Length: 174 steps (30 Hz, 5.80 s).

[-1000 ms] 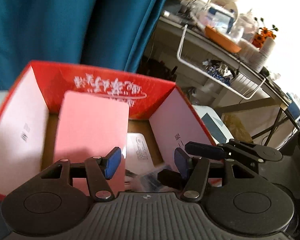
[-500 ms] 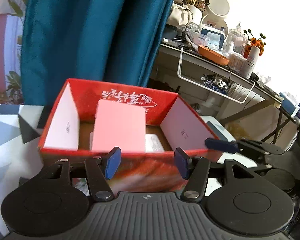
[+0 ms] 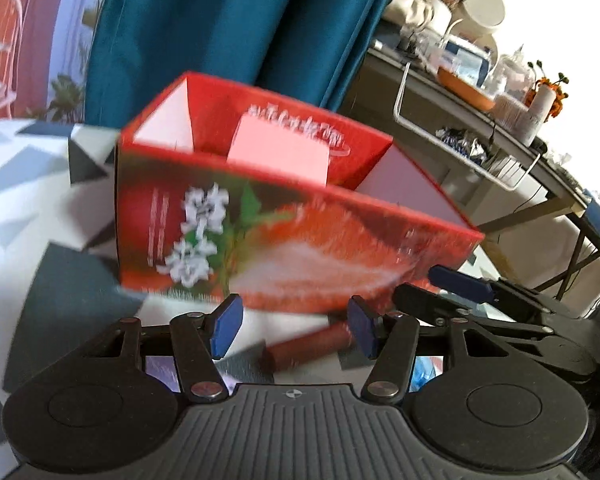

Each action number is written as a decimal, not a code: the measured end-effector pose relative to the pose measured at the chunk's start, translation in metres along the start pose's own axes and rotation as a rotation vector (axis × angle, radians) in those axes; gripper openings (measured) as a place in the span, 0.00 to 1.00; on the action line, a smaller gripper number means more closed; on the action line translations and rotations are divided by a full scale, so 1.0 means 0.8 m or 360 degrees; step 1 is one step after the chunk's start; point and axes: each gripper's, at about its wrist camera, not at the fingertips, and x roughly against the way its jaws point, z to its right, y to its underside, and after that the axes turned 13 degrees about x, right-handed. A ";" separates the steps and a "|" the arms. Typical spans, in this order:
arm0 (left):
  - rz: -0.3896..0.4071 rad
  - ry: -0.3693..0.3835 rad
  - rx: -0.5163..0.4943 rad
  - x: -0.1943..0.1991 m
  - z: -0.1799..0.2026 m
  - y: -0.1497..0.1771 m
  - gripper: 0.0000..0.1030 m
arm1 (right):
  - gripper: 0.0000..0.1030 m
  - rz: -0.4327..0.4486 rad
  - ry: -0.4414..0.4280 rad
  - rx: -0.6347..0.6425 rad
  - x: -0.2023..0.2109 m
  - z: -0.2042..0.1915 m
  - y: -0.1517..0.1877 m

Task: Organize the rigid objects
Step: 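Move both grippers back down to the dark red lipstick tube, then close both grippers on the dark red lipstick tube, then carry the lipstick tube with both grippers into the red box, then open both grippers to drop the lipstick tube in the box, then move both grippers back to the lavender cylindrical case on the table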

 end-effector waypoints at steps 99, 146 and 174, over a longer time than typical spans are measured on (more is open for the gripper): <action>0.0107 0.0052 -0.0210 -0.034 0.052 -0.099 0.39 | 0.39 -0.0030 0.0013 -0.0281 -0.069 0.037 -0.096; 0.0207 -0.0073 -0.0289 0.018 0.063 -0.080 1.00 | 1.00 0.0091 0.0277 -0.0356 0.001 0.044 -0.069; 0.0007 -0.0259 -0.0081 0.037 -0.082 -0.032 0.98 | 1.00 -0.0204 0.0105 -0.0179 -0.013 -0.093 0.016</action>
